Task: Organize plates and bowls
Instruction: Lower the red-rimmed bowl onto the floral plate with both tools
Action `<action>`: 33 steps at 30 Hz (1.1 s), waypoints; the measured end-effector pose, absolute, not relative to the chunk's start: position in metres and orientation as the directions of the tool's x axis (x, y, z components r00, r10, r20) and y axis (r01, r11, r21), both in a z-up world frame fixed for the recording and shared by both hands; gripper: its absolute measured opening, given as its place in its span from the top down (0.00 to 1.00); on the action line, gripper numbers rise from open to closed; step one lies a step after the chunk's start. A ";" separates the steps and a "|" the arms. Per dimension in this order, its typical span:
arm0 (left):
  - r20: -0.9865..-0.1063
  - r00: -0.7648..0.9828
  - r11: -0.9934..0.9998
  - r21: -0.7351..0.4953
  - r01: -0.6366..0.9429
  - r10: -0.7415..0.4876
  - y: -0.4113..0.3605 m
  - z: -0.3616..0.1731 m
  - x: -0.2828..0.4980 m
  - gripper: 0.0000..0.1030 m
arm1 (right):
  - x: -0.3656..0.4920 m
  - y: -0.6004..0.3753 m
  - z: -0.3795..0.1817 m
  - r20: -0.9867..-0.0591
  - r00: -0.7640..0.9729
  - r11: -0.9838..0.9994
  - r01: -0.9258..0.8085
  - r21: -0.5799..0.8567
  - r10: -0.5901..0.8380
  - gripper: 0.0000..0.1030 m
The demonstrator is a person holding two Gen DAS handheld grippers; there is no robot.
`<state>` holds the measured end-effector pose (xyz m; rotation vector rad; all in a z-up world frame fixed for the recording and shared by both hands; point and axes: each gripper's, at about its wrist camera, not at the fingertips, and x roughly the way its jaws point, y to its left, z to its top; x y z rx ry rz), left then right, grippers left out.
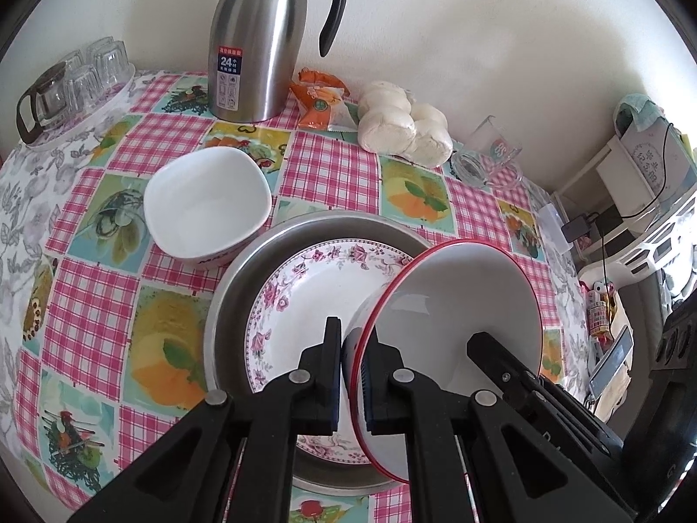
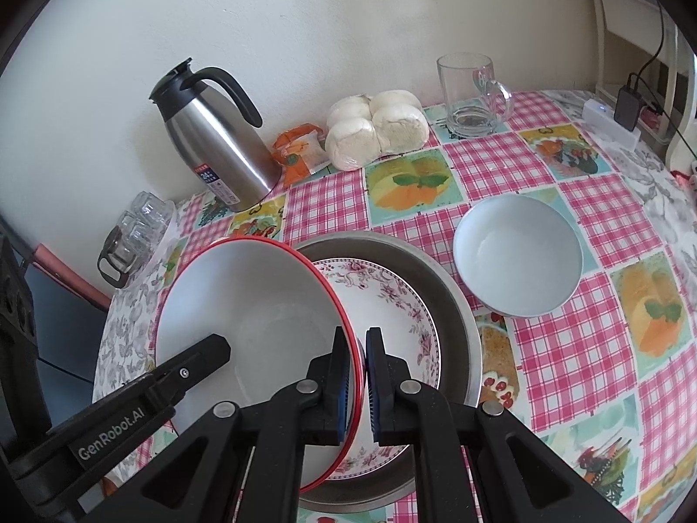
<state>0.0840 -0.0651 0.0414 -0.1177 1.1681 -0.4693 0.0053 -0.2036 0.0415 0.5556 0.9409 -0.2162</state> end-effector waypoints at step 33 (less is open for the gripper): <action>-0.908 0.207 0.915 -0.308 0.261 -0.365 -0.075 -0.010 0.102 0.93 | 0.021 -0.212 -0.003 -0.863 0.492 0.797 0.473 0.375 0.113 0.89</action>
